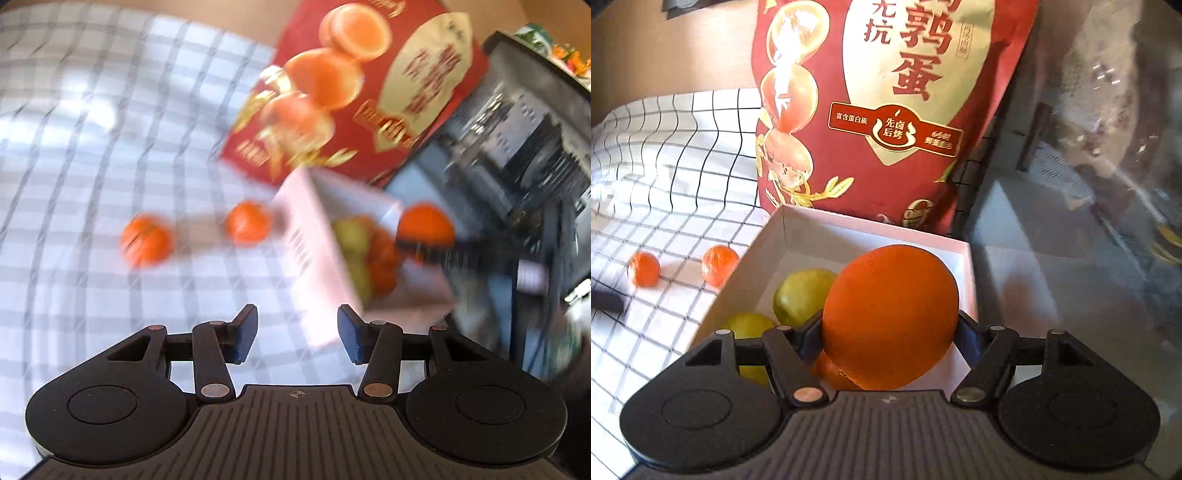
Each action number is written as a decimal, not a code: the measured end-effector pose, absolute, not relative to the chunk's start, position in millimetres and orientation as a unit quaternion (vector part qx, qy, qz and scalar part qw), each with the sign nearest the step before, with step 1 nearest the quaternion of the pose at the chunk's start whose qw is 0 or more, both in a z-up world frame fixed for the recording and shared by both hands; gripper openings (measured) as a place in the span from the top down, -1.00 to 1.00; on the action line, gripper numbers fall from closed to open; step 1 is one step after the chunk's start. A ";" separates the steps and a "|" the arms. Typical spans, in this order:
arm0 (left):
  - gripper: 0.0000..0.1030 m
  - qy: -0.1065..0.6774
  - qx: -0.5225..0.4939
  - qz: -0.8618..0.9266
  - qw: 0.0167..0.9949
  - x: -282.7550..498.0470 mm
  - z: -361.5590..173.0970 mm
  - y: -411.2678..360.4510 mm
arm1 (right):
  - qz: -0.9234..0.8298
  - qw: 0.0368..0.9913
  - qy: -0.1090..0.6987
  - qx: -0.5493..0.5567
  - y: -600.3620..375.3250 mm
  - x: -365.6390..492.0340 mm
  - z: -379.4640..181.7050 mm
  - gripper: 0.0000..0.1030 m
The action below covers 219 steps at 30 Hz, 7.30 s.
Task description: Organize fruits
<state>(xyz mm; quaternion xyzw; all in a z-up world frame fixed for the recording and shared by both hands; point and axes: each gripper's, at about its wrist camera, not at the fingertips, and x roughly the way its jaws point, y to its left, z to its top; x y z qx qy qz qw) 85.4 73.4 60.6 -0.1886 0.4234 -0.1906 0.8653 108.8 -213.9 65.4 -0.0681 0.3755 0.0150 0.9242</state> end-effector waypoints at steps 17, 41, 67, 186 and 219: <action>-0.02 0.442 -0.187 -0.042 0.876 33.9 42.6 151.8 | -0.030 0.909 0.416 0.026 -219.9 176.2 47.1 -0.43; -0.02 0.424 -0.103 -0.068 0.897 93.4 32.1 123.9 | 0.047 0.930 0.362 -0.039 -111.6 -2.6 55.6 -0.47; 0.02 0.409 0.008 -0.082 0.909 131.6 24.2 96.6 | 0.040 0.905 0.423 -0.017 -111.5 -32.3 28.9 -0.47; 0.02 0.446 -0.063 -0.040 0.892 24.2 22.6 152.6 | 0.150 0.898 0.413 -0.020 -64.5 13.3 13.5 -0.53; 0.00 0.434 -0.015 -0.082 0.897 29.6 23.5 145.0 | 0.131 0.898 0.420 -0.030 -75.3 -14.0 7.1 -0.25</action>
